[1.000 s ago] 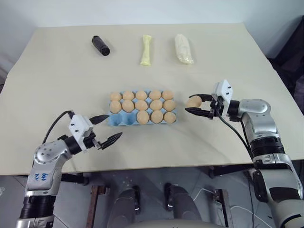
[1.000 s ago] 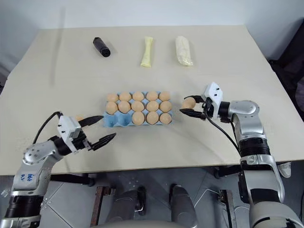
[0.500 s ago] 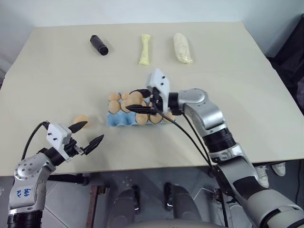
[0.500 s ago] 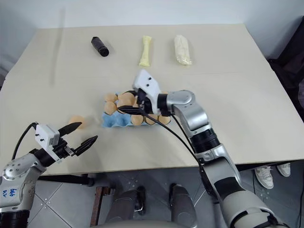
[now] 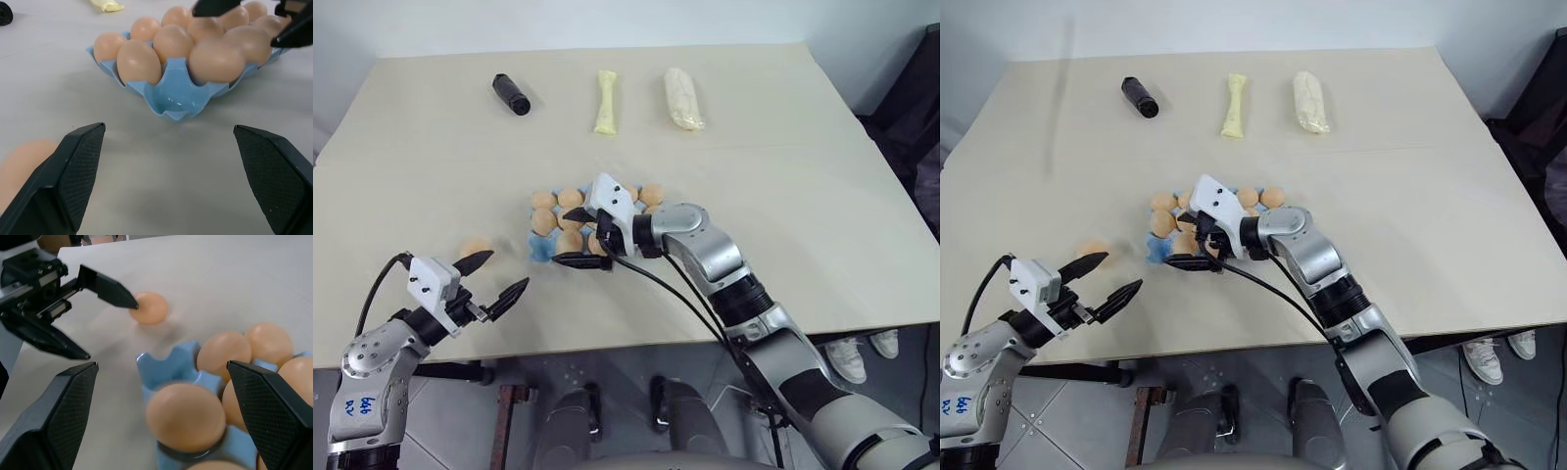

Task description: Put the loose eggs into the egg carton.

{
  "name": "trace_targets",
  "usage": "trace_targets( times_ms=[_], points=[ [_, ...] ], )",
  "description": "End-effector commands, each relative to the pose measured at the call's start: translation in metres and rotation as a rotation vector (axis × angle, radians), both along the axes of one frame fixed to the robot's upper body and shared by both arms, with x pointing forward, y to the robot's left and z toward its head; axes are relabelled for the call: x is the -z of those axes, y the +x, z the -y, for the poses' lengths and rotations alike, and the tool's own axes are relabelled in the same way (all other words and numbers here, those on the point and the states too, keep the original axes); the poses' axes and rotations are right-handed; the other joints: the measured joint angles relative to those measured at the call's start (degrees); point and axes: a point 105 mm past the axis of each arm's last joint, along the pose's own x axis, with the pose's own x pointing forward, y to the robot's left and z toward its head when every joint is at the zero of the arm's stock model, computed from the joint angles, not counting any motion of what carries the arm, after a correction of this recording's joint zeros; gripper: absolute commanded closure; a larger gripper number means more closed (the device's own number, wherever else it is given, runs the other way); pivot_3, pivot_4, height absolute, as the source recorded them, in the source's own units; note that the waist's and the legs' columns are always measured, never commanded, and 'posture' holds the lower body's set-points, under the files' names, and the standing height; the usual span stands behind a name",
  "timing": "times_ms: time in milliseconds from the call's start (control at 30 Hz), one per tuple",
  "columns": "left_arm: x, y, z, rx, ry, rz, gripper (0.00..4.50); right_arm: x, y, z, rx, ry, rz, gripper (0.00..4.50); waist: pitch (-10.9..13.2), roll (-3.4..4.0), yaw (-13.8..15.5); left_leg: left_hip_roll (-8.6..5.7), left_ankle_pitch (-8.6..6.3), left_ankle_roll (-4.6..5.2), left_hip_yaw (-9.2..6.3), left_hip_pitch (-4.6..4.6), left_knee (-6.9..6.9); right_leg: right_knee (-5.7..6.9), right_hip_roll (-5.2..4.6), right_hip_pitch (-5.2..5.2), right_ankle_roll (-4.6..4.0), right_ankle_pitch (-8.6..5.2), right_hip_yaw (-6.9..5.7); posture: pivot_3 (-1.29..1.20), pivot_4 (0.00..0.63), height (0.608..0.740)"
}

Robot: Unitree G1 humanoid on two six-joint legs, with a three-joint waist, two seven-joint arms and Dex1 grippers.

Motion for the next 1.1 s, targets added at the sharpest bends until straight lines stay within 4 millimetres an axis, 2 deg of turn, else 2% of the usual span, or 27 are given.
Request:
trace_targets(
  times_ms=[33, 167, 267, 367, 433, 567, 633, 733, 900, 1000, 1100],
  points=[
    [-0.008, -0.002, 0.001, 0.0, -0.009, 0.032, 0.0, -0.024, -0.008, 0.02, -0.034, 0.103, 0.077, 0.05, 0.0, -0.01, 0.4, 0.0, -0.01, 0.01, 0.0, 0.0, 0.0, -0.02, -0.01, 0.01, 0.0, 0.0, -0.04, 0.0, 0.15, 0.74],
    [-0.005, -0.007, -0.009, -0.032, -0.01, 0.014, 0.0, -0.021, -0.027, 0.071, -0.07, 0.178, 0.165, 0.05, 0.0, -0.03, 1.2, 0.04, -0.08, 0.02, 0.07, 0.01, -0.01, -0.13, 0.0, 0.04, 0.0, 0.0, -0.14, 0.0, 0.15, 0.74],
    [-0.003, -0.012, -0.021, -0.081, -0.011, 0.007, 0.0, -0.012, -0.035, 0.099, -0.047, 0.191, 0.179, 0.05, 0.0, -0.05, 1.5, 0.16, -0.19, 0.07, 0.35, 0.03, 0.03, -0.24, -0.01, 0.04, 0.0, 0.0, -0.32, 0.0, 0.15, 0.74],
    [0.003, -0.02, -0.034, -0.149, -0.015, -0.006, 0.0, -0.013, -0.044, 0.117, -0.036, 0.251, 0.2, 0.05, 0.0, -0.05, 1.2, 0.48, -0.38, 0.09, 0.8, 0.09, 0.24, -0.37, -0.03, 0.04, -0.16, 0.09, -0.65, 0.0, 0.15, 0.74],
    [0.009, -0.027, -0.044, -0.203, -0.022, -0.023, 0.0, -0.014, -0.051, 0.124, -0.051, 0.28, 0.155, 0.05, 0.0, -0.05, 1.0, 0.63, -0.48, 0.05, 0.91, 0.11, 0.44, -0.35, 0.02, 0.04, -0.24, 0.14, -0.77, 0.0, 0.15, 0.74],
    [0.022, -0.041, -0.065, -0.323, -0.036, -0.049, 0.0, -0.018, -0.052, 0.132, -0.014, 0.297, 0.153, 0.05, 0.0, -0.05, 1.4, 0.77, -0.53, 0.02, 0.96, 0.11, 0.61, -0.38, 0.05, 0.04, -0.38, 0.22, -0.79, 0.0, 0.15, 0.74],
    [0.026, -0.047, -0.074, -0.39, -0.057, -0.044, 0.0, -0.012, -0.053, 0.137, 0.003, 0.262, 0.165, 0.05, 0.0, -0.05, 1.4, 0.91, -0.53, 0.01, 0.96, 0.03, 0.6, -0.79, 0.18, 0.07, -0.59, 0.39, -0.82, 0.0, 0.15, 0.74],
    [0.024, -0.046, -0.072, -0.39, -0.087, -0.029, 0.0, -0.007, -0.053, 0.138, 0.011, 0.25, 0.162, 0.05, 0.0, -0.05, 1.6, 1.23, -0.53, 0.01, 1.01, -0.34, 0.62, -1.48, 0.48, 0.11, -1.15, 0.43, -0.88, 0.0, 0.15, 0.74],
    [0.018, -0.028, -0.063, -0.389, -0.095, 0.018, 0.0, -0.009, -0.051, 0.137, 0.024, 0.247, 0.184, 0.05, 0.0, -0.09, 1.6, 1.36, -0.57, 0.07, 1.41, -0.4, 0.6, -1.68, 0.48, 0.06, -1.21, 0.49, -0.78, 0.0, 0.15, 0.74],
    [0.013, -0.009, -0.055, -0.364, -0.1, 0.038, 0.0, -0.008, -0.05, 0.135, 0.024, 0.236, 0.191, 0.05, 0.0, -0.1, 1.7, 1.36, -0.57, 0.08, 1.49, -0.36, 0.6, -1.55, 0.47, -0.01, -0.5, 0.89, -0.82, 0.0, 0.15, 0.74],
    [0.014, 0.011, -0.048, -0.34, -0.075, 0.035, 0.0, -0.006, -0.051, 0.132, 0.009, 0.221, 0.192, 0.05, 0.0, -0.1, 1.7, 1.37, -0.6, 0.07, 1.71, -0.2, 0.61, -1.29, 0.35, -0.05, -0.46, 0.92, -0.94, 0.0, 0.15, 0.74]
  ],
)
